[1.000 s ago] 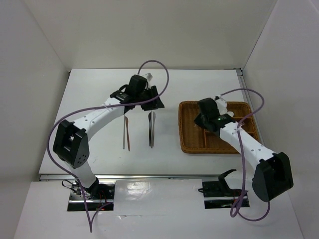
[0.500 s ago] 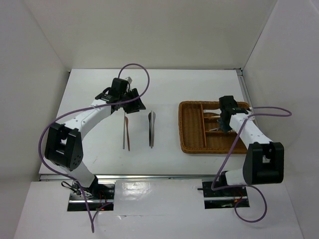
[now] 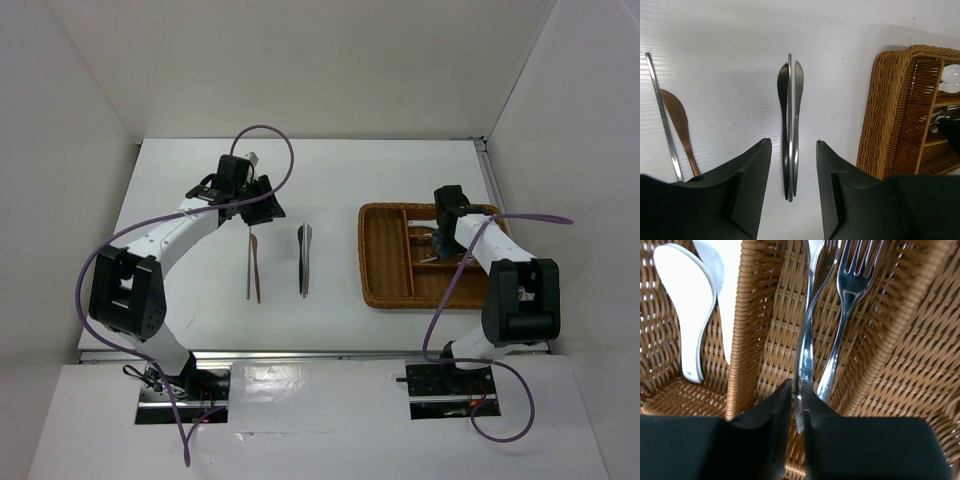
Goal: Sort the eating utensils into containers
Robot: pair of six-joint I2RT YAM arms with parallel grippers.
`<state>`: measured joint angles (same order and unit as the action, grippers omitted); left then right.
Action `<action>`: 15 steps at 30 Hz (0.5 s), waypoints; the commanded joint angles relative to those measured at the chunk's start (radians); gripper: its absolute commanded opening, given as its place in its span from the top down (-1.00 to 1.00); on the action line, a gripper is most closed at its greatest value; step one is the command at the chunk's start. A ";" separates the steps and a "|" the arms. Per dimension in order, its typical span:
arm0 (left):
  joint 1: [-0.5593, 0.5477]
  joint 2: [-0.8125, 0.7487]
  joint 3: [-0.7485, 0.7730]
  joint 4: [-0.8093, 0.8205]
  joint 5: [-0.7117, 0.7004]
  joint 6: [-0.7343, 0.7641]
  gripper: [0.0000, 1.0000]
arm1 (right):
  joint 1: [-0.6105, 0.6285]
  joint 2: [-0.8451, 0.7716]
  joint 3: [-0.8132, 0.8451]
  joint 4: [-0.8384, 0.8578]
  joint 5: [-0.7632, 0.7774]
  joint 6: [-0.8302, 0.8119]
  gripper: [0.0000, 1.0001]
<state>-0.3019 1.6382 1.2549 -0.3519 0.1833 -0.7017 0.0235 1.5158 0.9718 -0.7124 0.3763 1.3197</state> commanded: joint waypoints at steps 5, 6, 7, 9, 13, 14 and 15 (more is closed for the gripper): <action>0.009 0.000 0.002 0.010 -0.010 0.039 -0.09 | 0.000 0.020 0.094 -0.042 -0.040 -0.004 0.12; 0.009 0.000 0.001 0.010 -0.001 0.039 -0.09 | 0.000 0.008 0.094 -0.042 -0.040 -0.013 0.05; 0.009 0.000 0.001 0.019 -0.001 0.039 -0.09 | 0.000 -0.008 0.094 -0.024 -0.066 -0.037 0.03; 0.009 0.000 -0.032 0.045 0.030 0.039 -0.09 | 0.000 -0.067 0.073 0.001 -0.088 -0.059 0.03; 0.009 0.000 -0.109 0.131 0.099 0.082 -0.09 | 0.000 -0.181 0.048 0.095 -0.157 -0.137 0.03; 0.009 0.000 -0.123 0.143 0.099 0.082 -0.09 | 0.000 -0.202 0.039 0.122 -0.195 -0.187 0.03; 0.009 0.000 -0.135 0.157 0.099 0.082 -0.09 | 0.000 -0.221 0.039 0.146 -0.214 -0.213 0.03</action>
<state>-0.2977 1.6405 1.1469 -0.2695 0.2340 -0.6548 0.0235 1.3773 1.0168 -0.6731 0.2325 1.2083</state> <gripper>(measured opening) 0.546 0.484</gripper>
